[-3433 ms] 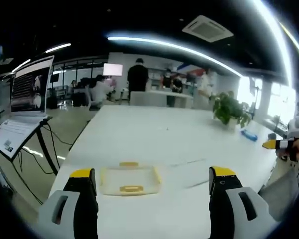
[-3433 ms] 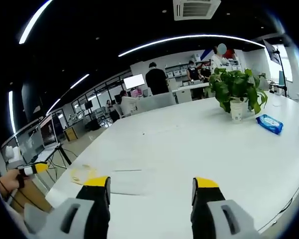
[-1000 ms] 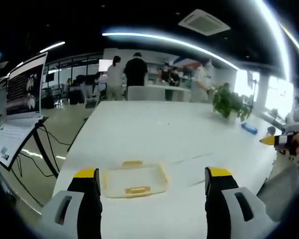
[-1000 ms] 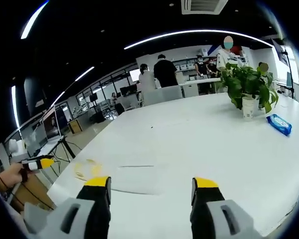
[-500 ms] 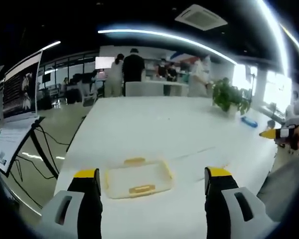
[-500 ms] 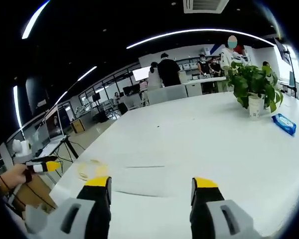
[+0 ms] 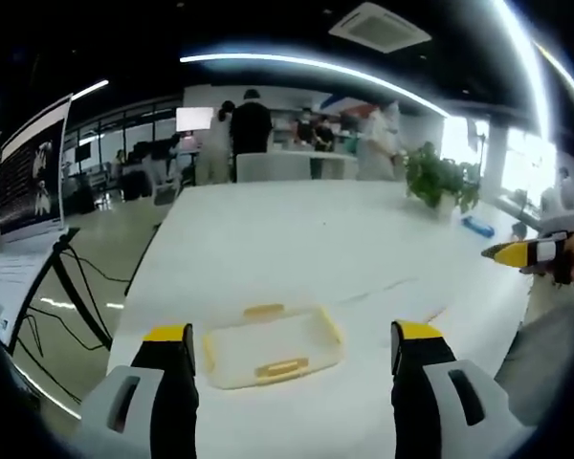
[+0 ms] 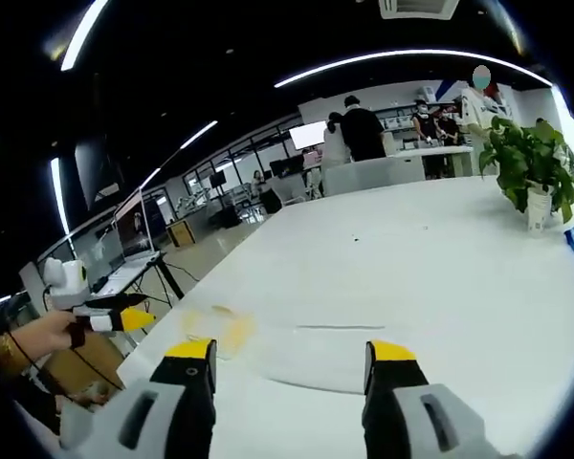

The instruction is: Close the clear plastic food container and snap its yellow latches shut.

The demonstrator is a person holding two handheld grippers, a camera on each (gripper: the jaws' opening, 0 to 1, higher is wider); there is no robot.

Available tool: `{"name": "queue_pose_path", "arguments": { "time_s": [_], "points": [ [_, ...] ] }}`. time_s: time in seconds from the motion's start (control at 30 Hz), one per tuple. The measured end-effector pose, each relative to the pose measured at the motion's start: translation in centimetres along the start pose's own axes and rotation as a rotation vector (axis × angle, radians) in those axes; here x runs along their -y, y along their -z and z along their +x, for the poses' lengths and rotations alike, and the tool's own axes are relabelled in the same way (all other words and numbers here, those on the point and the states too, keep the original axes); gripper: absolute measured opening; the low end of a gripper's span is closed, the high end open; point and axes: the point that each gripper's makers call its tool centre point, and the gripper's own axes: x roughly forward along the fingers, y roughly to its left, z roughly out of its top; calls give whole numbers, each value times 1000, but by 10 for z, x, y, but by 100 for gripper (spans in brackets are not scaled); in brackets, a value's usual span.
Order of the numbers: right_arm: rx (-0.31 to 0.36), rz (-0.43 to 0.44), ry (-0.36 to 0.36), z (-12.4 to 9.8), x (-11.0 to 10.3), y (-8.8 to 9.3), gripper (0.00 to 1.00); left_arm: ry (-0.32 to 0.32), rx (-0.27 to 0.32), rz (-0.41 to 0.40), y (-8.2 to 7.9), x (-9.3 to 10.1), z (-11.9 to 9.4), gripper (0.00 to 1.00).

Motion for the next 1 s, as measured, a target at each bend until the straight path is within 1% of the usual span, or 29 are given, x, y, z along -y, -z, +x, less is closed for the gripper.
{"name": "queue_pose_path", "arguments": {
  "time_s": [0.1,0.17,0.2,0.23,0.37,0.43,0.53,0.7,0.83,1.0],
  "points": [
    [4,-3,-16,9,-9,-2,60,-3,-8,-4,3,-6,2,82],
    [17,-56,2,15,-12,-3,57,-7,-12,-5,4,-10,3,82],
    [1,-112,-8,19,-17,0,57,-7,-13,-6,4,-11,4,82],
    [-5,-121,-10,21,-20,2,57,-7,-16,-6,5,-13,5,82],
    [-19,-90,-38,33,-31,8,56,8,-17,5,4,-16,10,78],
    [-22,-95,-48,38,-36,9,55,13,-25,20,5,-18,13,77],
    [-29,-105,-66,46,-43,10,55,14,-28,19,5,-22,17,76],
    [-27,-121,-91,58,-51,4,55,8,-31,13,7,-28,22,75],
    [-19,-108,-103,70,-54,0,54,1,-16,-24,7,-32,24,73],
    [6,-93,-118,81,-60,-4,53,-10,-28,-37,15,-42,29,72]
  ]
}}
